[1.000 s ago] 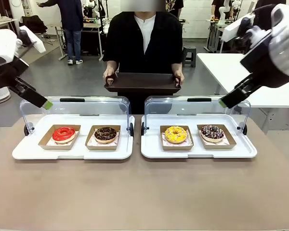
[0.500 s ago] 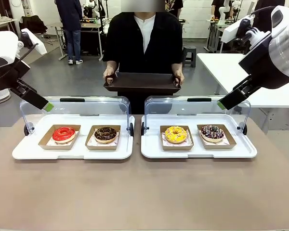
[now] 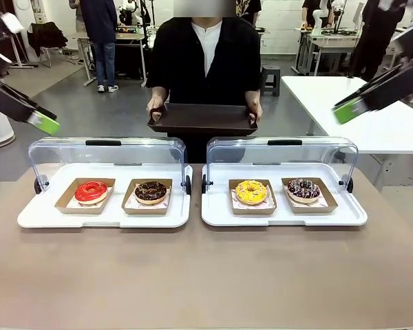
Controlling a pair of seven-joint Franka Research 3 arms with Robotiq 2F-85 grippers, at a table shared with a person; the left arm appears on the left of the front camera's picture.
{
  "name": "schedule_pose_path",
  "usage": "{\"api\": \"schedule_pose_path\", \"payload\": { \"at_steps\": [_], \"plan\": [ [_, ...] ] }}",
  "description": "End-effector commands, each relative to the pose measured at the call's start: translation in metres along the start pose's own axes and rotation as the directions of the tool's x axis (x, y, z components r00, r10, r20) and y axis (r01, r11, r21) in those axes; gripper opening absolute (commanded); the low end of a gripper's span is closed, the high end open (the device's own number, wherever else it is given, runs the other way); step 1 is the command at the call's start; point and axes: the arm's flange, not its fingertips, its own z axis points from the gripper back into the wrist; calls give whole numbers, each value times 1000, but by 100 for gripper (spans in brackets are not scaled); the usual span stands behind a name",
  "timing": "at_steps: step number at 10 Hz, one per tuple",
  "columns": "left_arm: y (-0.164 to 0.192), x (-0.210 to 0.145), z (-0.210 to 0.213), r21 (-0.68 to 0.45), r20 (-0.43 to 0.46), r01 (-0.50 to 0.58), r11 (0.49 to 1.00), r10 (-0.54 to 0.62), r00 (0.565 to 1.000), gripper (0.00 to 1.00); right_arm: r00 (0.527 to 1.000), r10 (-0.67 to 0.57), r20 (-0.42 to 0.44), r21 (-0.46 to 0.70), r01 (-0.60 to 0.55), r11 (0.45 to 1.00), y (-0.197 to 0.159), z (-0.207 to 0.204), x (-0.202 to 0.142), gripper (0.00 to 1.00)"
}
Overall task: Provide the desired donut to the person.
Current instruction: Pick up and lift the Paper togo box containing the Donut pointed at by the person.
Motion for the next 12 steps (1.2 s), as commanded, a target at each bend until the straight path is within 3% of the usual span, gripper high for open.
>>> {"api": "schedule_pose_path", "payload": {
  "at_steps": [1,4,6,9,12],
  "plan": [
    [26,-2,23,-120,-5,70,990,-71,997,100,1000,-15,-18,105,17,994,-26,27,0,100],
    [60,-37,43,-117,118,106,988,-92,989,100,997,14,78,124,-23,992,-74,43,-31,100],
    [67,-53,64,-153,215,124,980,-89,972,100,992,33,118,161,-52,986,-86,53,-47,100],
    [73,-60,84,-187,271,136,973,-82,959,100,988,59,141,235,-91,968,-98,63,-65,100],
    [73,-59,80,-153,252,128,980,-87,964,100,988,73,137,246,-105,964,-98,62,-66,100]
  ]
}}
